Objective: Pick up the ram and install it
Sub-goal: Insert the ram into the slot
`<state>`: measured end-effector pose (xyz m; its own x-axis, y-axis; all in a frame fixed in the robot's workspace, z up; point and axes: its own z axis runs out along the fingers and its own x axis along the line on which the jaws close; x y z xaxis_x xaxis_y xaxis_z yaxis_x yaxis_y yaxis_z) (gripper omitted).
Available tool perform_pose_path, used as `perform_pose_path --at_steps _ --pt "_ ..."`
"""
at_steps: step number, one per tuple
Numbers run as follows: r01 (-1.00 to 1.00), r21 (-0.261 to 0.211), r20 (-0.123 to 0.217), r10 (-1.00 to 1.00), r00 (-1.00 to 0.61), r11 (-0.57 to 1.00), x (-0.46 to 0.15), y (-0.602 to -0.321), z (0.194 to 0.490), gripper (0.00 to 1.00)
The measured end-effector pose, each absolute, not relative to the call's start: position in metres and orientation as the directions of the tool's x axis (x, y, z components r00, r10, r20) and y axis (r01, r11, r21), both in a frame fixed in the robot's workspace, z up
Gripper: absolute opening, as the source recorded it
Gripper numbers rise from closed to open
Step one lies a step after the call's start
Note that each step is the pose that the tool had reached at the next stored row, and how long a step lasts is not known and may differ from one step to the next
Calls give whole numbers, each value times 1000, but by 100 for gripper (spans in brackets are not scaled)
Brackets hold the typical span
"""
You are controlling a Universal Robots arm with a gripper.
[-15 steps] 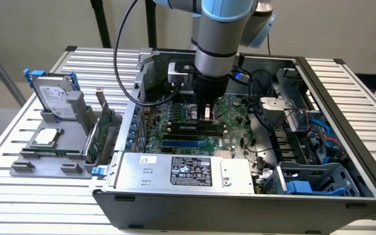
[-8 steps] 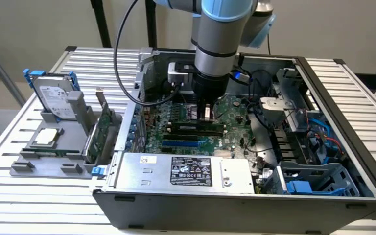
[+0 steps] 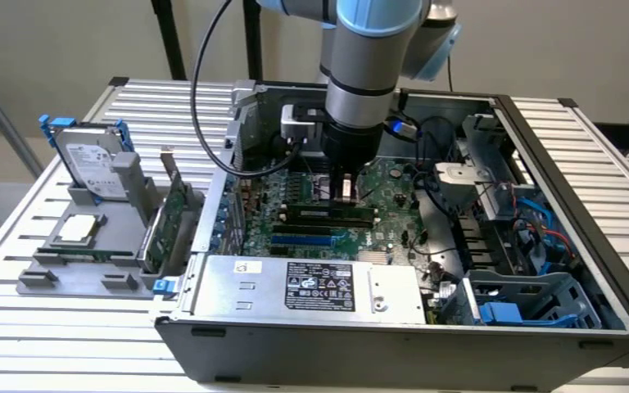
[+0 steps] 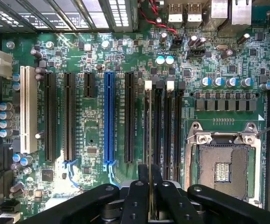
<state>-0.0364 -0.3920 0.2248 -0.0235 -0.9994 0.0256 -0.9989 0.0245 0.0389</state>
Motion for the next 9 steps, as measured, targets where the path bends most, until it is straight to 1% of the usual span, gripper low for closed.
perform_pose_path --at_steps 9 --pt "-999 39 27 -999 -23 24 -36 -390 221 0"
